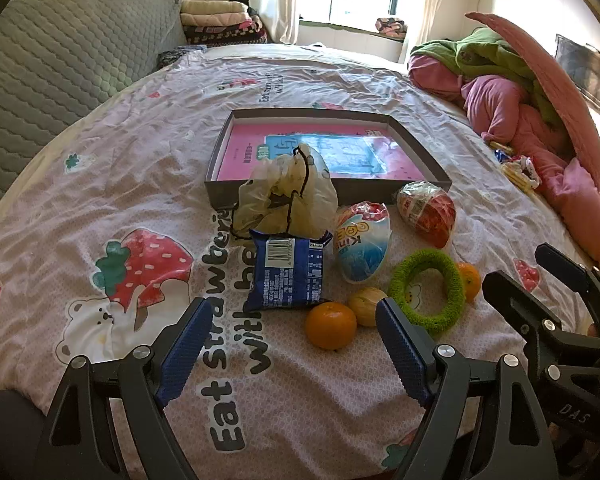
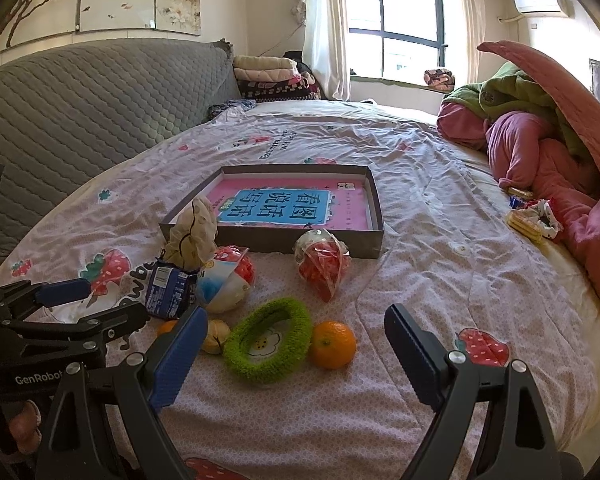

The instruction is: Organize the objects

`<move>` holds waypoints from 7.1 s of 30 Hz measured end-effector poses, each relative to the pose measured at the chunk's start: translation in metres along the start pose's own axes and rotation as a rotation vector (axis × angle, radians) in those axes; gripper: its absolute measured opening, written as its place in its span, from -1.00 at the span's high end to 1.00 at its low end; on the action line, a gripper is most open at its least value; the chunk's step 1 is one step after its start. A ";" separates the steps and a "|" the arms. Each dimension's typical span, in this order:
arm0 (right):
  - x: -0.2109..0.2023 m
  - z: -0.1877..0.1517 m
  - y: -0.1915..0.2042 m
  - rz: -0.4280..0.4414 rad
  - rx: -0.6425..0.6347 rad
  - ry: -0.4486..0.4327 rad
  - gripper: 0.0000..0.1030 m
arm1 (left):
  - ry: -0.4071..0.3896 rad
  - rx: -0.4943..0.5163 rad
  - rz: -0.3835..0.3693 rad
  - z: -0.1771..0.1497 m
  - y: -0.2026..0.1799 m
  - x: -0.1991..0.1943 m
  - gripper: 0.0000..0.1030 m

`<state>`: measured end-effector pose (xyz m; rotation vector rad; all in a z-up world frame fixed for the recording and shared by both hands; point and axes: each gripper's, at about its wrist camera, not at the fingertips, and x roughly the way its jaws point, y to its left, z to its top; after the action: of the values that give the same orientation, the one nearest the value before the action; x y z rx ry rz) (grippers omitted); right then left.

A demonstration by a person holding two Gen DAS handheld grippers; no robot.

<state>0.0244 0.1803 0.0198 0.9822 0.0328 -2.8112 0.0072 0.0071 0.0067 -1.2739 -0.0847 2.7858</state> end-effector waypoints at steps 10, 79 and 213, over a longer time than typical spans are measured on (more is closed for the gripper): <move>0.001 -0.003 -0.001 0.005 -0.009 0.015 -0.74 | 0.022 0.001 -0.004 -0.003 0.000 0.003 -0.64; 0.071 -0.035 -0.036 -0.061 -0.087 0.233 -0.42 | 0.150 0.044 -0.095 -0.022 -0.014 0.067 -0.04; 0.108 0.108 -0.021 0.067 -0.160 -0.102 0.22 | -0.117 0.068 0.013 0.161 0.053 0.108 0.25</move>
<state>-0.1283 0.1770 0.0366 0.7883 0.2044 -2.7432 -0.1873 -0.0386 0.0261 -1.1004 0.0113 2.8466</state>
